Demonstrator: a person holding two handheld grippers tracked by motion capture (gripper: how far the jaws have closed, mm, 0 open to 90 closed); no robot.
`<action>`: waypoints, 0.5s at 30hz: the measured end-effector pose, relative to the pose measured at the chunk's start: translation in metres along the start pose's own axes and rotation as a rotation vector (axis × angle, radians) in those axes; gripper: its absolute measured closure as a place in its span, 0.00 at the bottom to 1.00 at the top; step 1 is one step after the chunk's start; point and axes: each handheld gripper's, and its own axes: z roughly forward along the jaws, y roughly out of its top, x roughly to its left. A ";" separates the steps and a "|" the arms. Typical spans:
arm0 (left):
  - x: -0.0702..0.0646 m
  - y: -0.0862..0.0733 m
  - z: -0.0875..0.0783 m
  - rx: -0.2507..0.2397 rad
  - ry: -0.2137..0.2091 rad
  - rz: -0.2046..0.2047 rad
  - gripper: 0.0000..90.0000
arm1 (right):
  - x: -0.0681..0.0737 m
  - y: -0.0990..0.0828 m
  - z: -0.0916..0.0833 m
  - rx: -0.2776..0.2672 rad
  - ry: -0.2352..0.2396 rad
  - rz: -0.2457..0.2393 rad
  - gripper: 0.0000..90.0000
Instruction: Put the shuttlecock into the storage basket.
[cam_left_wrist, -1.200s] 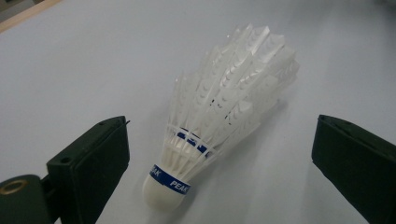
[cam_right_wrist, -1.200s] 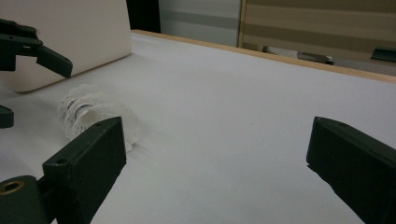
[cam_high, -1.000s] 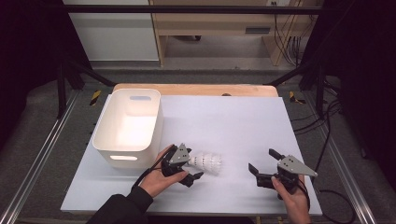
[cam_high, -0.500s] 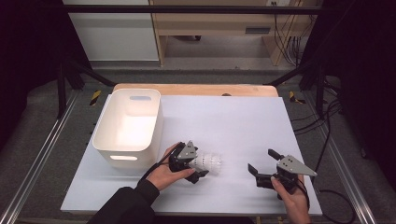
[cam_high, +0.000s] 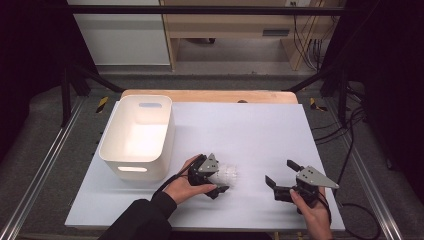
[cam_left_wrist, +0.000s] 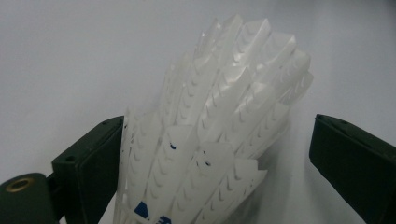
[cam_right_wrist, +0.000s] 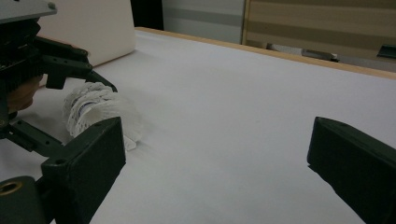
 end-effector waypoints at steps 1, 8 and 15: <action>0.000 0.000 0.000 -0.001 0.000 -0.002 0.06 | 0.000 0.000 0.000 0.000 0.000 0.001 0.05; -0.003 0.002 0.002 -0.003 -0.002 -0.005 0.08 | 0.001 0.000 0.000 0.004 0.002 0.002 0.05; -0.004 0.004 0.004 -0.008 0.006 -0.016 0.11 | 0.001 0.000 0.001 0.007 0.002 0.000 0.05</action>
